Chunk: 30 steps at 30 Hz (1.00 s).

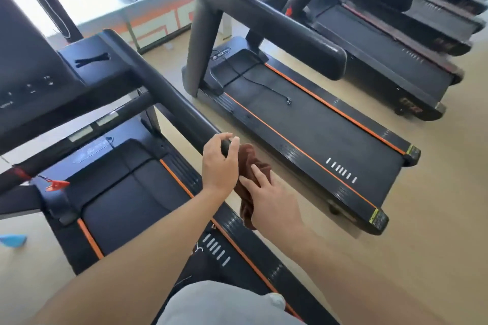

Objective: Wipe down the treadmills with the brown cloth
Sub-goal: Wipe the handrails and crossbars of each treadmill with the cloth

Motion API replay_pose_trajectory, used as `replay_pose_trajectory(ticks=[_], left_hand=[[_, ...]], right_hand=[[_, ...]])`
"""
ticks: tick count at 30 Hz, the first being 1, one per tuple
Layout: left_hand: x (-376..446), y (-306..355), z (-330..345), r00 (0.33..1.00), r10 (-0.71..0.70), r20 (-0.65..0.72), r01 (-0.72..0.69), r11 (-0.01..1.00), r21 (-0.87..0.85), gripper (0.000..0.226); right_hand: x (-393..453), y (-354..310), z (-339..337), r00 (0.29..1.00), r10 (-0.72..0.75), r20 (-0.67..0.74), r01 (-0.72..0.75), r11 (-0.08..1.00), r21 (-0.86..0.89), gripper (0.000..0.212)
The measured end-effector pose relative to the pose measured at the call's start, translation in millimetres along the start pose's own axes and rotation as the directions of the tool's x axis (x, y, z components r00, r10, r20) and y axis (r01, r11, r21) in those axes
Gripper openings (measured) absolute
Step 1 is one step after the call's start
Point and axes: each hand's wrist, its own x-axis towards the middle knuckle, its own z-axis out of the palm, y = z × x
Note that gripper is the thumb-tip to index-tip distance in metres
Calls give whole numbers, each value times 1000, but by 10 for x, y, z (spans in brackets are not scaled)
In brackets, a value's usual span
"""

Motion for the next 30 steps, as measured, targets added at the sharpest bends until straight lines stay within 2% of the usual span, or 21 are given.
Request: replay_pose_trajectory(ticks=[4,5,7,9,11,13,14,15,17,19,21,22,23,24,25,26,28,30], left_hand=[[-329,115,397,991,24,133,-48,983,180,32],[-365,122,467,984,-5,178,-38,972,234,39],[-378,114,560,947,-122,297,-7,916,400,52],[-344,106,617,900,-197,389,-59,828,557,59],[-315,143,665,882,-254,397,-63,772,633,61],[-307,178,737,884,-287,369,-73,694,716,61],[-307,178,778,885,-301,356,-96,628,772,63],[-316,158,824,884,-306,353,-141,545,827,67],[-367,171,927,879,-291,378,-243,409,880,74],[-436,219,1087,833,-291,471,-348,387,854,81],[-511,345,1337,703,-383,599,-405,476,780,89],[-542,400,1490,599,-461,655,-307,623,720,82],[-587,441,1643,485,-515,707,-73,782,619,77],[-639,504,1762,406,-512,757,212,858,467,73],[-666,530,1878,396,-493,775,403,851,336,69],[-672,545,1994,417,-486,768,512,824,244,64],[-629,516,2201,481,-495,724,573,802,169,56],[-509,442,2362,558,-516,649,563,811,161,43]], right_hand=[[-426,391,278,997,-9,-73,19,990,138,62],[-519,495,361,994,30,-102,-6,974,225,61],[-682,717,501,984,160,-74,-112,894,434,66],[-802,915,570,948,303,98,-292,702,650,72],[-903,1099,619,866,429,256,-429,377,821,63],[-1017,1262,612,786,489,377,-461,57,886,57],[-1054,1340,623,777,485,401,-453,-11,892,60],[-1073,1418,644,782,484,394,-446,-7,895,65],[-1099,1531,579,802,515,304,-429,141,892,74],[-1091,1624,409,821,525,223,-381,214,900,78],[-1037,1743,249,825,541,164,-312,193,930,81],[-1008,1786,147,831,538,143,-269,164,949,82],[-973,1845,76,840,529,120,-237,159,958,82],[-921,1916,50,849,519,99,-224,184,957,85],[-865,1979,26,866,494,79,-214,223,951,89],[-804,2043,15,886,457,74,-205,244,948,93],[-686,2179,-16,922,375,94,-212,287,934,98],[-523,2323,-73,933,338,126,-237,309,921,95]])
